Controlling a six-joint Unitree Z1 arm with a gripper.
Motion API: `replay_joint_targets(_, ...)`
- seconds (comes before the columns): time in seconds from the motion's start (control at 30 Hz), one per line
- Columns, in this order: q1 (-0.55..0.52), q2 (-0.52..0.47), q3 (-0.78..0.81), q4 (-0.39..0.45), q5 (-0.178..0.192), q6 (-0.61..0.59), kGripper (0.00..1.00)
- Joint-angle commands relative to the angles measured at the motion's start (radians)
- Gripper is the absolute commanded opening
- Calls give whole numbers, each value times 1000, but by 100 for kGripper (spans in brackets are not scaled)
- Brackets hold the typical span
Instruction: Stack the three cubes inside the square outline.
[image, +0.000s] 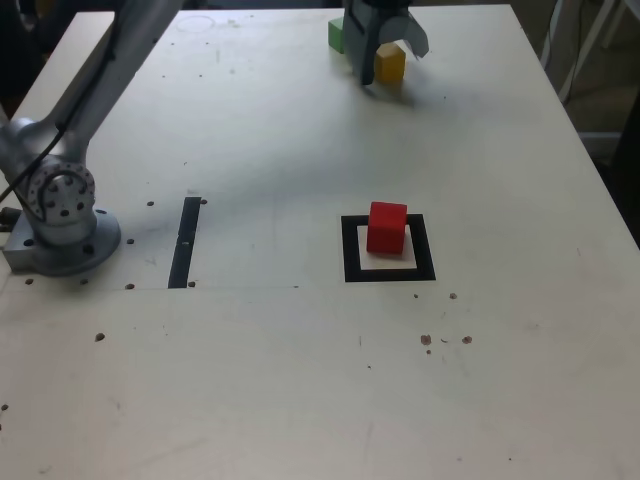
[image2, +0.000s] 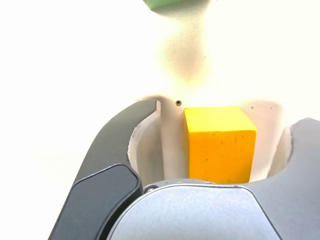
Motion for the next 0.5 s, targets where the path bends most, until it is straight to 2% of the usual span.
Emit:
replay_joint_targets(0.0, -2, 5, -10, -2, 0, 1, 77)
replay_joint_targets(0.27, -2, 9, -17, -11, 0, 3, 68)
replay_joint_targets(0.47, -2, 13, -11, -27, -8, 3, 66)
